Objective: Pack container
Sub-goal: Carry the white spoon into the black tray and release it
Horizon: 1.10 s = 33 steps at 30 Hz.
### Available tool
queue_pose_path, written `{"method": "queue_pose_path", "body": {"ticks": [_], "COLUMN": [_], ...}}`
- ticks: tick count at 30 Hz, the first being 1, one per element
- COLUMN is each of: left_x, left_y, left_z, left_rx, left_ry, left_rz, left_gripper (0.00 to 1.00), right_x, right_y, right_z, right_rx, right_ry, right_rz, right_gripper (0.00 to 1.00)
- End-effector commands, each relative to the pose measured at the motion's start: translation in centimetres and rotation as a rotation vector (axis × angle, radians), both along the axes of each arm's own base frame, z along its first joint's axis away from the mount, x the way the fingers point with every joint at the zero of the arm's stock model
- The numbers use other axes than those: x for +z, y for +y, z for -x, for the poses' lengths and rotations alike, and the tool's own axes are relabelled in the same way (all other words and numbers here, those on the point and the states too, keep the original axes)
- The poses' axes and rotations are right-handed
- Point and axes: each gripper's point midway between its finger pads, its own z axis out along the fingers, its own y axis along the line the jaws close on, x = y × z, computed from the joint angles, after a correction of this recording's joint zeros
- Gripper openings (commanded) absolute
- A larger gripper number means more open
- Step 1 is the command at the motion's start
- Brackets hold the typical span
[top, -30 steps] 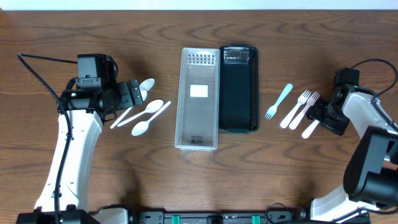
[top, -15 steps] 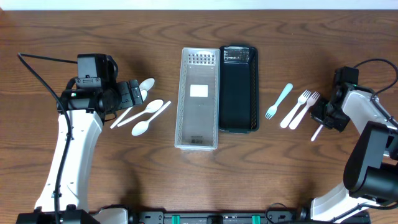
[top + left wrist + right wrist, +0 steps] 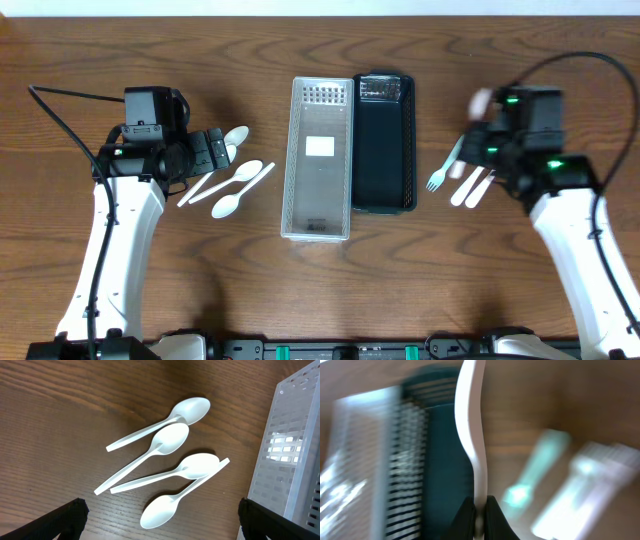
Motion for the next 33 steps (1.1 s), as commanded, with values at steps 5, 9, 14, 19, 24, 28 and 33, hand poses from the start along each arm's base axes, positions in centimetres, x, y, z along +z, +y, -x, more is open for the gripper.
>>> {"method": "queue_pose_path", "body": {"ticks": [5,9,14,19,24,28,33], "left_x": [0.7,0.7,0.7,0.7,0.7,0.7,0.7], "left_y": [0.2,0.2,0.2,0.2,0.2,0.2,0.2], "left_z": [-0.5,-0.5,-0.5,-0.5,-0.5,-0.5,-0.5], "left_rx": [0.001,0.001,0.001,0.001,0.001,0.001,0.001], "left_ry": [-0.015,-0.015,-0.015,-0.015,-0.015,-0.015,-0.015], "left_rz": [0.001,0.001,0.001,0.001,0.001,0.001,0.001], "left_gripper": [0.98,0.98,0.98,0.98,0.98,0.98,0.98], "right_x": [-2.7,-7.3,-9.8,-5.7,-2.7,-4.4,-8.0], "right_y": [8.4,10.0,10.7,7.6,-2.4,-9.6,-14.1], "right_z": [-1.5,-3.2,-3.9,-4.0,-2.1,0.8,2.6], "right_rx": [0.148,0.164,0.19,0.119,-0.171,-0.352,-0.483], "right_ry": [-0.022,0.027,0.057,0.021,0.073,0.236,0.385], "right_rz": [0.007,0.021,0.027,0.109,0.274,0.324,0.261], "right_gripper": [0.01,0.01,0.41,0.65,0.69,0.68,0.63]}}
